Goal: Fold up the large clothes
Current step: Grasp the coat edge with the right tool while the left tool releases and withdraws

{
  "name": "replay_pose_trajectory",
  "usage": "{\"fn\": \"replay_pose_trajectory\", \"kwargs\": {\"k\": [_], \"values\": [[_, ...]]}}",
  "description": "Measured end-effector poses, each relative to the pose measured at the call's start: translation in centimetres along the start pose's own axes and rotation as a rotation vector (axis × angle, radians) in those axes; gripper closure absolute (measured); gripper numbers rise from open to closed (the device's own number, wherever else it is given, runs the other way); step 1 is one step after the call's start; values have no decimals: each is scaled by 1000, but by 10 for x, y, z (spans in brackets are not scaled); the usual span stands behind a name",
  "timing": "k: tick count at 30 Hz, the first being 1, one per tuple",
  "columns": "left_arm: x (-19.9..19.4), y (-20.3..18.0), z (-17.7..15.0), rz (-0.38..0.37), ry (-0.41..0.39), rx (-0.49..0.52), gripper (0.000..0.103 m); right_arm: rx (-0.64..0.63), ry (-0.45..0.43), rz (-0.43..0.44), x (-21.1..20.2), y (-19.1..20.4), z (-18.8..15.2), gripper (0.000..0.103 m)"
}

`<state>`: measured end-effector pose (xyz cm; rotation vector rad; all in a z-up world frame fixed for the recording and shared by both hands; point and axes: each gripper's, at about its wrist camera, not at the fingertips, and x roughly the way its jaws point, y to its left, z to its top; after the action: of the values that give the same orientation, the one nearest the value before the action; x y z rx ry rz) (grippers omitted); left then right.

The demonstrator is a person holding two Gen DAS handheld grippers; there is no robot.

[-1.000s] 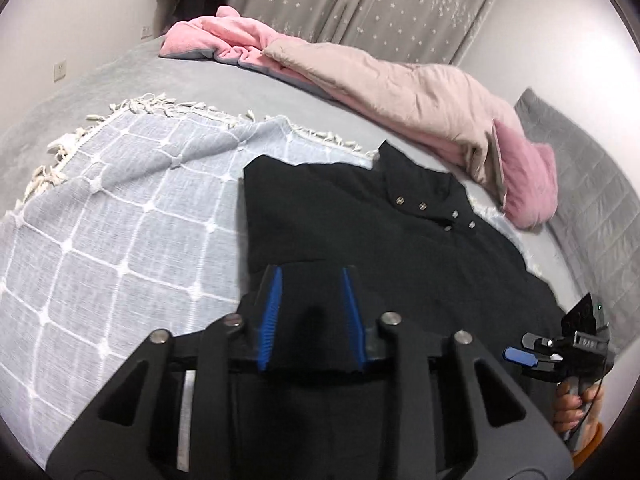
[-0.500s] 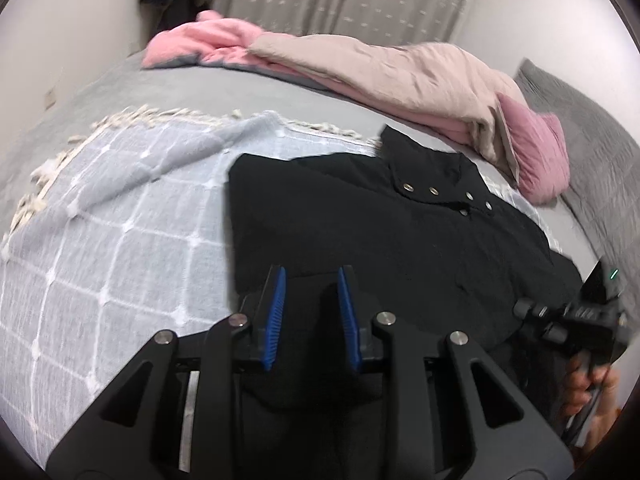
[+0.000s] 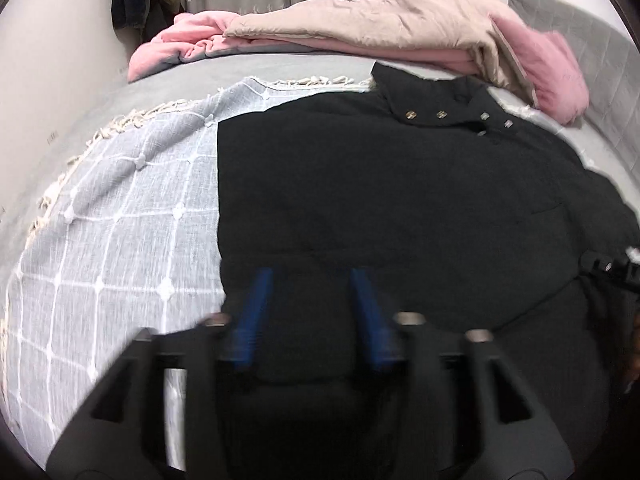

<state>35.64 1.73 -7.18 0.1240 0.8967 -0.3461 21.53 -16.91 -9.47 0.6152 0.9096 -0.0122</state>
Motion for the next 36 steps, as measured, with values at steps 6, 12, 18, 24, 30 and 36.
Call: {"fn": "replay_pose_trajectory", "kwargs": {"k": [6,12,18,24,30,36], "values": [[-45,-12,2,-106,-32,-97,15,-31,-121,-149,-69,-37,8,35],[-76,-36,-5,-131,-43,-140,5,187,-227,-172,-126,-121,23,28],[-79,-51,-14,-141,-22,-173,4,367,-287,-241,-168,-221,26,28],[-73,-61,-22,-125,-34,-206,4,634,-359,-344,-216,-341,14,28],[-73,-67,-22,-101,-75,-196,4,757,-473,-356,-223,-401,22,28],[-75,-54,-23,-111,-73,-213,4,823,-511,-361,-212,-421,49,82]]}}
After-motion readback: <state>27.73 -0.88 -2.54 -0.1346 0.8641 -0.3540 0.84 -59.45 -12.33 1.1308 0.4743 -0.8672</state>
